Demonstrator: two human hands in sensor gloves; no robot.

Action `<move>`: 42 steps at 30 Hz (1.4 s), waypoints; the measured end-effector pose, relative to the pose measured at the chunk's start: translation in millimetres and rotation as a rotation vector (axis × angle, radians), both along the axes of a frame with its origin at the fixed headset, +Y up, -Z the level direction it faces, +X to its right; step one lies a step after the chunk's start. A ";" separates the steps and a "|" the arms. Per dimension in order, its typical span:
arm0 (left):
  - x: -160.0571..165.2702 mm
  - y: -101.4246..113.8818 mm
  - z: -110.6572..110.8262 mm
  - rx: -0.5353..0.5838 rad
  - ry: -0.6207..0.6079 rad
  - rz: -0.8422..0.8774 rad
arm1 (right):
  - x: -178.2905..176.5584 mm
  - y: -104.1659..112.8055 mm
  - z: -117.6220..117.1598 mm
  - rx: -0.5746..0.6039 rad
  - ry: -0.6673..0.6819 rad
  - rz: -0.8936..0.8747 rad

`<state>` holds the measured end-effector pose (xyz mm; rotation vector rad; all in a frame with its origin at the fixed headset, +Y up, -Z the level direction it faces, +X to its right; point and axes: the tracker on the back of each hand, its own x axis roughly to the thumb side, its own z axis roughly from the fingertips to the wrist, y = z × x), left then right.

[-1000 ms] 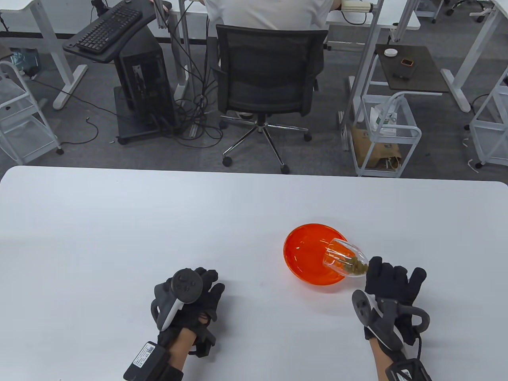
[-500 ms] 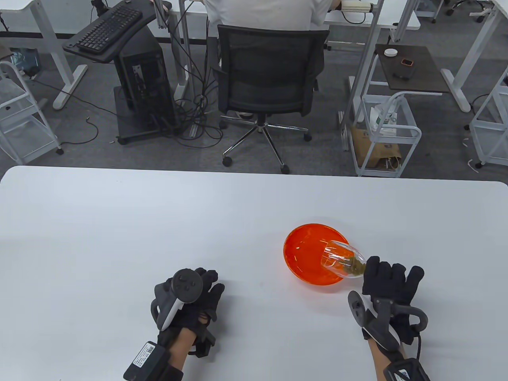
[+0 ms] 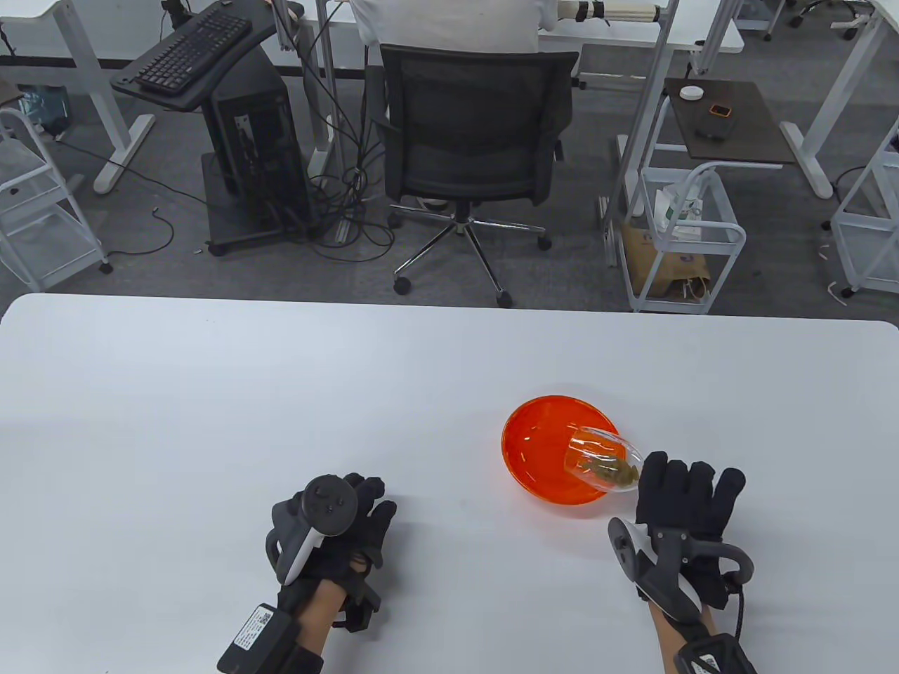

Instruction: Pour raisins from wine glass into the bowl

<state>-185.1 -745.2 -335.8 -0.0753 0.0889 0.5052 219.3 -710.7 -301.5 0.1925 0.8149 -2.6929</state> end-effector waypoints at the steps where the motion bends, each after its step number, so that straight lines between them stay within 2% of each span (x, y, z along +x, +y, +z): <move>1: -0.2 0.2 0.0 0.001 0.000 0.002 | -1.0 0.1 0.2 0.002 0.001 0.007; 42: -2.5 -1.0 -1.2 0.005 -0.002 0.011 | -21.9 3.7 5.4 0.083 0.011 0.173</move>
